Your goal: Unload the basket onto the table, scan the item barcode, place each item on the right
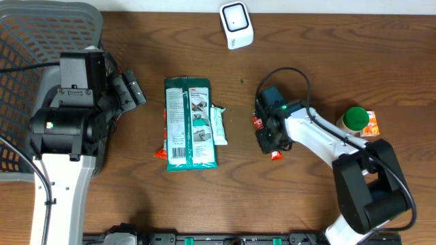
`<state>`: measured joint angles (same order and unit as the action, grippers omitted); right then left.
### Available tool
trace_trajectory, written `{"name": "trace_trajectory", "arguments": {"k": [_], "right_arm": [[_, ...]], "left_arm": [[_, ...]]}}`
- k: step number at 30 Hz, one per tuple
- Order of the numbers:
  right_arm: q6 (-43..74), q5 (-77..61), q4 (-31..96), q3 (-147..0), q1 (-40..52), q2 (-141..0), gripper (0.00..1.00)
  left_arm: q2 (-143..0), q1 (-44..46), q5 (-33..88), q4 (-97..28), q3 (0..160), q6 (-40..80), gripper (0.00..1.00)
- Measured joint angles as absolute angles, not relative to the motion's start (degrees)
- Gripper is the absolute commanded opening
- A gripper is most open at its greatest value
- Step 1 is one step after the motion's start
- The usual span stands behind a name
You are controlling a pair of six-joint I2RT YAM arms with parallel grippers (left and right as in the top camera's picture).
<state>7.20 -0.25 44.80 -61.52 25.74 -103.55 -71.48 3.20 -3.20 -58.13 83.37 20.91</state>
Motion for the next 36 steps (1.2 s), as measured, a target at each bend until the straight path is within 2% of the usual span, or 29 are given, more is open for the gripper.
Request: {"name": "trace_trajectory", "arguments": {"k": [10, 19, 25, 28, 36], "right_arm": [[10.35, -0.47, 61.87, -80.58, 25.74, -94.39, 0.01], [12.51, -0.58, 76.88, -105.19, 25.28, -94.67, 0.01], [13.50, -0.84, 93.45, -133.97, 22.83, -104.51, 0.01], [13.56, -1.45, 96.49, -146.34, 22.26, -111.77, 0.01], [11.44, -2.68, 91.00, -152.09, 22.09, -126.43, 0.01]], "left_arm": [[-71.48, 3.20, -3.18, -58.15, 83.37, 20.91, 0.92], [-71.48, 3.20, -3.20, -58.13, 83.37, 20.91, 0.91], [-71.48, 3.20, -3.20, -58.13, 83.37, 20.91, 0.91], [-71.48, 3.20, -3.18, -58.15, 83.37, 20.91, 0.91], [-71.48, 3.20, -3.18, -58.13, 83.37, 20.91, 0.92]]}}
